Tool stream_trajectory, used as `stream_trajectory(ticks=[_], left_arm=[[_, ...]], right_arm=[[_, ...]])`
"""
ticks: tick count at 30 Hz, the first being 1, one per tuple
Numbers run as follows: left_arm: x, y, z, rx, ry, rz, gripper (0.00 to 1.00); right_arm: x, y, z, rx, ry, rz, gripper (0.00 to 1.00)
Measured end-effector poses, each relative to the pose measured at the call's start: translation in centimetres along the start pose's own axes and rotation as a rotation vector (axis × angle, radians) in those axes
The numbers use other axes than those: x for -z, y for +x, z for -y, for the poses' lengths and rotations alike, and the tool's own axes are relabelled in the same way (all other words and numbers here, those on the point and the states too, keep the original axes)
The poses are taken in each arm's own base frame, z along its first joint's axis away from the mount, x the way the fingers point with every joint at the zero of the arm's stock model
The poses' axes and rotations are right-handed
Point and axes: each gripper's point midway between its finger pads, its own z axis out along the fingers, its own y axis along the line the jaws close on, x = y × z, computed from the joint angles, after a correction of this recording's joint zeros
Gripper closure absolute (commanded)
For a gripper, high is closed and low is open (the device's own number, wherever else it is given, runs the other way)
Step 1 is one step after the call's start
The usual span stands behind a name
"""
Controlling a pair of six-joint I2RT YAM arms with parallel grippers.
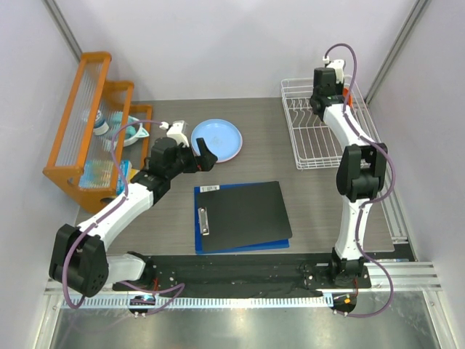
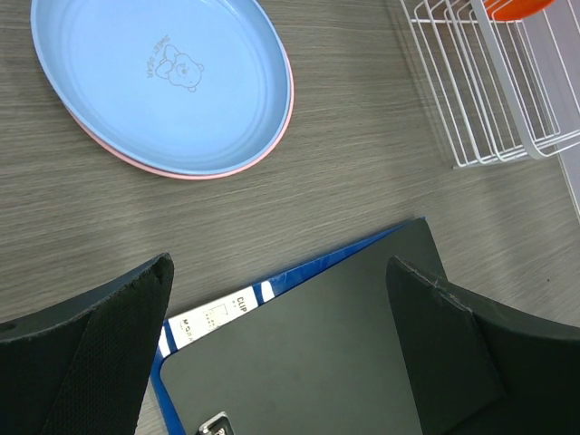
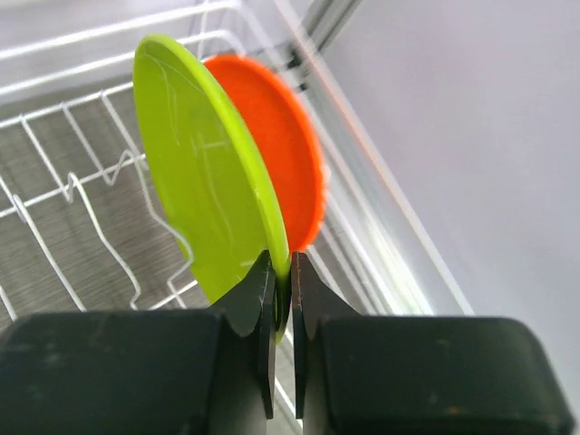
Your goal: Unload the plates from the dish rack
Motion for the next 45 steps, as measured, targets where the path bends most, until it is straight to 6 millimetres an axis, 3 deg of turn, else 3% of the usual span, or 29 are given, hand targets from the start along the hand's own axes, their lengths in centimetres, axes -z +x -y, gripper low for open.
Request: stream_trajectory(ticks=[5, 10, 15, 18, 23, 32, 36, 45], left_arm=[[0.1, -0.1, 0.0, 0.000, -0.001, 0.004, 0.00], [0.4, -0.3, 0.2, 0.007, 0.004, 0.009, 0.01], [0.8, -0.7, 0.7, 0.028, 0.017, 0.018, 0.00], [1.1, -1.1, 1.3, 0.045, 0.040, 0.029, 0.01], [1.1, -1.8, 2.8, 0.083, 0.112, 0.054, 0.01], [0.2, -1.5, 5.0, 0.152, 0.264, 0.071, 0.01], [-0.6, -0.5, 5.0, 0.181, 0.287, 0.051, 0.02], [-1.5, -0.7, 5.3, 0.186, 0.317, 0.068, 0.12]], right_arm=[[4.4, -3.6, 2.6, -0.010, 0.080, 0.091, 0.99], [10.6, -5.0, 4.1, -0.047, 0.044, 0.149, 0.99], [18.1, -6.2, 3.4, -0.128, -0.141, 0.207, 0.96], [22.6, -5.7, 2.2, -0.211, -0.338, 0.217, 0.95], [26.7, -2.1, 0.1, -0.320, -0.594, 0.129, 0.94], [32.4, 8.2, -7.9, -0.358, -0.962, -0.181, 0.93], [34.4, 9.6, -9.6, -0.394, -1.061, -0.243, 0.92], [37.1, 9.9, -11.3, -0.498, -1.213, -0.303, 0.90]])
